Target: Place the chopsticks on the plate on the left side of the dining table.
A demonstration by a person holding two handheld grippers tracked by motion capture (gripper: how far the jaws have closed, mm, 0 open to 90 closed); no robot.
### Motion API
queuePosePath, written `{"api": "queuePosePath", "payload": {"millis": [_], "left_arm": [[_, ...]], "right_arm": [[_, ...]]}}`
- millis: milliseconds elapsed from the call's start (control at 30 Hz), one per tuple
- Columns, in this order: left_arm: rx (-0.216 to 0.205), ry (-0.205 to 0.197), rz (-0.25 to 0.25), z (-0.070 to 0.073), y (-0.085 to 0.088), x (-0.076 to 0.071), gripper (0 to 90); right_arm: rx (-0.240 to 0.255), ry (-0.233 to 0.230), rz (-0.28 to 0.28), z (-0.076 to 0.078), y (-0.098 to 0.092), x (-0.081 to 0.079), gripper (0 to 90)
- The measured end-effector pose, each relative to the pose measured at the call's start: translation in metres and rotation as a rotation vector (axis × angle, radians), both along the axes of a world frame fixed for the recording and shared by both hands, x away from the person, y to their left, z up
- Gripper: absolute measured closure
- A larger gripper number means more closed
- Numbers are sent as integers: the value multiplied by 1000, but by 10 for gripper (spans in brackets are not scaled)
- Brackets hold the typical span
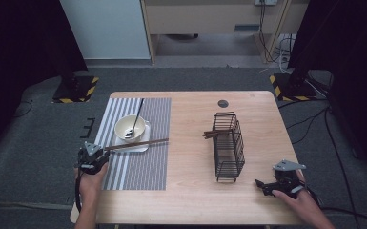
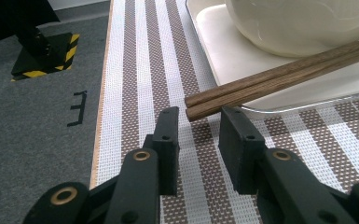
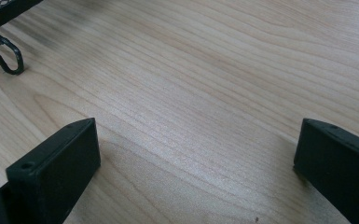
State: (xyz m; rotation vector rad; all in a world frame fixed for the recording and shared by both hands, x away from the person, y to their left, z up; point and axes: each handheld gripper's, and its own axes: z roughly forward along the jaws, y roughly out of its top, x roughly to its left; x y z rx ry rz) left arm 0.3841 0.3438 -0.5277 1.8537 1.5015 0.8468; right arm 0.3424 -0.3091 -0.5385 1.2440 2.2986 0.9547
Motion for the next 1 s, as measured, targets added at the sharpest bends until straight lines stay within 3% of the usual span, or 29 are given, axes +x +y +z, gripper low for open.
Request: {"api": "queuePosePath", "payload": {"millis": [1000], "left_arm": [[19, -1, -5, -1, 3, 10, 678]], "right_arm": [[0, 0, -1, 0, 0, 0, 2]]}}
